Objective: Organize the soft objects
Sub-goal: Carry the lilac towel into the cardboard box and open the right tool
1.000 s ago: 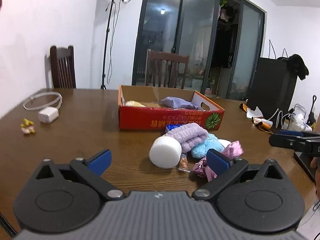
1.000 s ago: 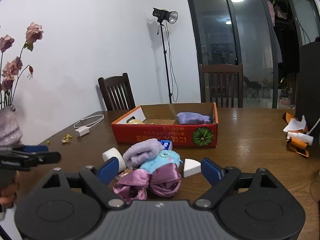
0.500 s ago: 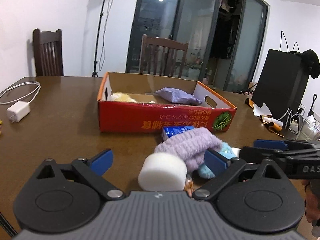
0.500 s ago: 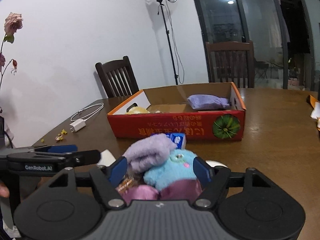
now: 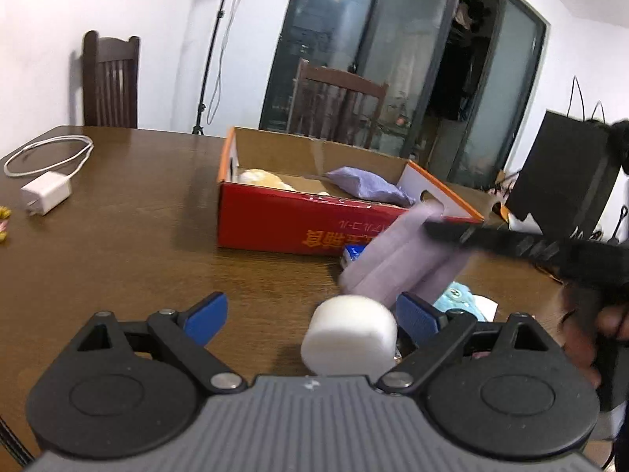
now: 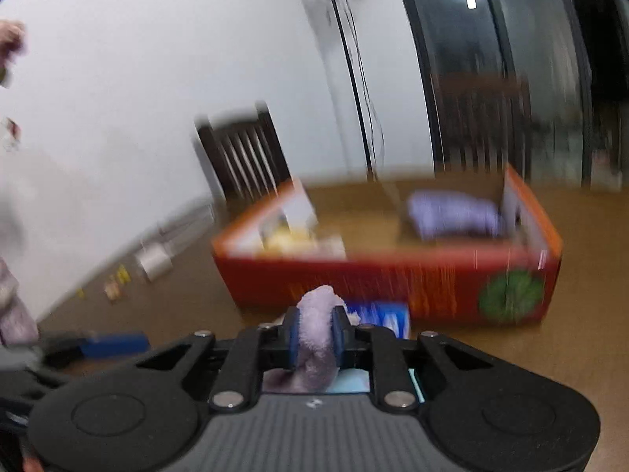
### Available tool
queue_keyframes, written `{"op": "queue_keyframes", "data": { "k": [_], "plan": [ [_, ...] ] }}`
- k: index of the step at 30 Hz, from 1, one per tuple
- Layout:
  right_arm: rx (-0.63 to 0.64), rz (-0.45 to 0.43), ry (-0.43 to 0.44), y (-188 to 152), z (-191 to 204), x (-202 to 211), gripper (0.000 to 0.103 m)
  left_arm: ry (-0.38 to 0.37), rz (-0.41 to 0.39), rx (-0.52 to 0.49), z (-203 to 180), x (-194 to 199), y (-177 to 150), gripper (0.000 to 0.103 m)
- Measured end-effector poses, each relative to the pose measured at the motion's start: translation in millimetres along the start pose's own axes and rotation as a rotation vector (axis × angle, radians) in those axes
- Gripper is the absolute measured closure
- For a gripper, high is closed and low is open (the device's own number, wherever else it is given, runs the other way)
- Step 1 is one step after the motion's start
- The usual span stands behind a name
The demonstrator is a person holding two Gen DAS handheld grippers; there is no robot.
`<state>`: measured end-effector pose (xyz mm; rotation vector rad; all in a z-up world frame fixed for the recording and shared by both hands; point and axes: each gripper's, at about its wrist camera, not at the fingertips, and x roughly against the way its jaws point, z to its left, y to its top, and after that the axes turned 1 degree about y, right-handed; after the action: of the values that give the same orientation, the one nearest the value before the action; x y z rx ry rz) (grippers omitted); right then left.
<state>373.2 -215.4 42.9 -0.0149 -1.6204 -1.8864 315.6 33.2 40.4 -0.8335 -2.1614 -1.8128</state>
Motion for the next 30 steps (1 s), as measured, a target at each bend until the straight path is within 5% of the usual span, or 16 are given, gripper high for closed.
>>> {"op": "queue_keyframes", "data": {
  "k": [5, 8, 12, 18, 20, 28, 30],
  "plan": [
    [0.033, -0.097, 0.029, 8.1, 18.1, 65.8, 0.087, -0.04, 0.035, 0.018, 1.7, 26.8, -24.7, 0.008],
    [-0.044, -0.087, 0.095, -11.8, 18.0, 103.0, 0.087, -0.151, 0.053, 0.043, -2.6, 50.4, -45.9, 0.007],
    [-0.125, 0.011, 0.116, -66.6, 22.0, 122.1, 0.087, -0.331, 0.085, 0.071, -8.7, 71.4, -72.8, 0.007],
    [-0.16, 0.168, 0.027, -123.2, 20.2, 128.4, 0.077, -0.328, 0.153, 0.07, -23.8, 75.6, -93.8, 0.009],
    [-0.165, 0.154, 0.031, -127.0, 17.2, 138.2, 0.074, -0.315, 0.14, 0.085, -25.1, 75.7, -93.8, 0.021],
    [-0.21, 0.119, 0.04, -119.9, 9.2, 131.5, 0.07, -0.287, 0.143, 0.151, -22.0, 69.4, -87.4, 0.041],
    [-0.213, 0.148, 0.045, -124.3, 8.5, 121.9, 0.068, -0.287, 0.172, 0.127, -25.5, 64.1, -90.4, 0.059]
  ]
}}
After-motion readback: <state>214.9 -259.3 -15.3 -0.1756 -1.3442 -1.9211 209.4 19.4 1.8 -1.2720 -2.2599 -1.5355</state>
